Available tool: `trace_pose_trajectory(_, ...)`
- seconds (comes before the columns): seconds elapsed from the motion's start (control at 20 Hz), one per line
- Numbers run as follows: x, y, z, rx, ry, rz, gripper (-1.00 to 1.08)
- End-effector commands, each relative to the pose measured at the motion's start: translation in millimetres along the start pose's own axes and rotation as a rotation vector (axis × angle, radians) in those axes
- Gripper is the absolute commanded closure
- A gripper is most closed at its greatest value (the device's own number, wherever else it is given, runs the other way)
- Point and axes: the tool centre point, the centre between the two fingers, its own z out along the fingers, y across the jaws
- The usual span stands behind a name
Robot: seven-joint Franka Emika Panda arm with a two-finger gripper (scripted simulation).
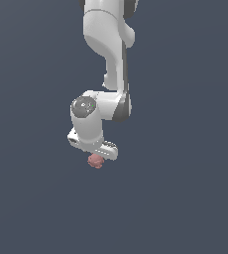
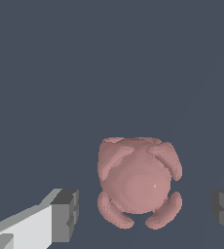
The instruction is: Pick up the object and move it to a goal position.
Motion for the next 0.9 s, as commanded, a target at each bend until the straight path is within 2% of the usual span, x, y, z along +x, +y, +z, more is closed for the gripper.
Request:
trace_pose_trajectory(0.0,0,0,9,0.000,-0.001,0.001,-0.92)
trace_pose_trajectory(0.3,-1,1,40,0.000,-0.001,0.003,-0.92)
trace_pose_trajectory(0.55,1,1,45,0.000,0.000,0.004,-0.92)
trace_pose_trajectory(0.6,1,1,45,0.000,0.000,0.004,1.08)
trace_pose_trajectory(0.85,1,1,45,0.000,0.000,0.004,1.08)
